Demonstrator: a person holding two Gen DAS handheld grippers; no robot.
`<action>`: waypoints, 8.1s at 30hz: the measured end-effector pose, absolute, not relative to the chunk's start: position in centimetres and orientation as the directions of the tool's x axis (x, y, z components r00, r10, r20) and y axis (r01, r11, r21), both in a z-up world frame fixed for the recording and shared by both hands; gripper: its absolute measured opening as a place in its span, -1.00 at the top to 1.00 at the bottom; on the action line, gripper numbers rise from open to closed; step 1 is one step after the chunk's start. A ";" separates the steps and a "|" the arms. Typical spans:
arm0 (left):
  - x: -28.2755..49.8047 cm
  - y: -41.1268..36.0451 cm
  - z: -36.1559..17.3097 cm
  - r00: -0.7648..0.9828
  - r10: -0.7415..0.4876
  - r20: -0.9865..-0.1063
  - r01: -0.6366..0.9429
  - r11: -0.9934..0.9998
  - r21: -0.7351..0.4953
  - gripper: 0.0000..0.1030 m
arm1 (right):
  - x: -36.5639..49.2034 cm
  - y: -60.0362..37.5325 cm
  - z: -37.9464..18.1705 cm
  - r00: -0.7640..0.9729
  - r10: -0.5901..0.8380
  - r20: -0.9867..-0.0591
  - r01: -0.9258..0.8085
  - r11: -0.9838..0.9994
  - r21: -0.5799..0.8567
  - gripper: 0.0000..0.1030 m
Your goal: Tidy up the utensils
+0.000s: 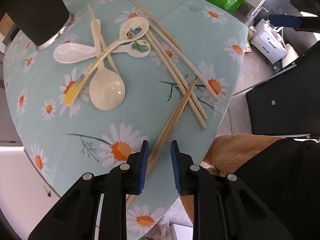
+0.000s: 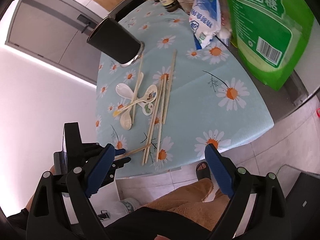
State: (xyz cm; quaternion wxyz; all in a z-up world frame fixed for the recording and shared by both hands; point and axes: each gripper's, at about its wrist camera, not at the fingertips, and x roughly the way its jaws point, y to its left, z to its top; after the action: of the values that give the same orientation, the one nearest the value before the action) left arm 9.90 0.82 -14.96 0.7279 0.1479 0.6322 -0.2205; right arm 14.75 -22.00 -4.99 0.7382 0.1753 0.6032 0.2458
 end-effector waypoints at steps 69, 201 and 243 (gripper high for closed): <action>4.2 18.2 -9.4 0.370 -0.338 -0.866 0.163 0.941 -0.297 0.93 | 14.8 -0.6 -13.8 -0.237 0.336 -0.912 0.278 0.923 0.267 0.66; 22.8 16.0 1.3 0.881 -0.127 -0.456 -0.041 0.939 -0.341 0.56 | 33.9 -5.8 5.5 0.417 0.703 -0.576 -0.587 0.692 0.420 0.54; 6.4 15.9 -10.4 0.719 -0.250 -0.648 -0.091 0.891 -0.445 0.42 | 18.6 5.3 -12.4 0.024 -0.021 -0.999 -0.958 -0.286 -0.017 0.57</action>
State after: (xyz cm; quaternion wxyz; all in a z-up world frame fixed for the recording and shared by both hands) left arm 6.39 15.87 -10.40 0.8983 -0.2292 0.3721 -0.0444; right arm 18.57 5.25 -12.40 0.4215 -0.5782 0.4235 0.5556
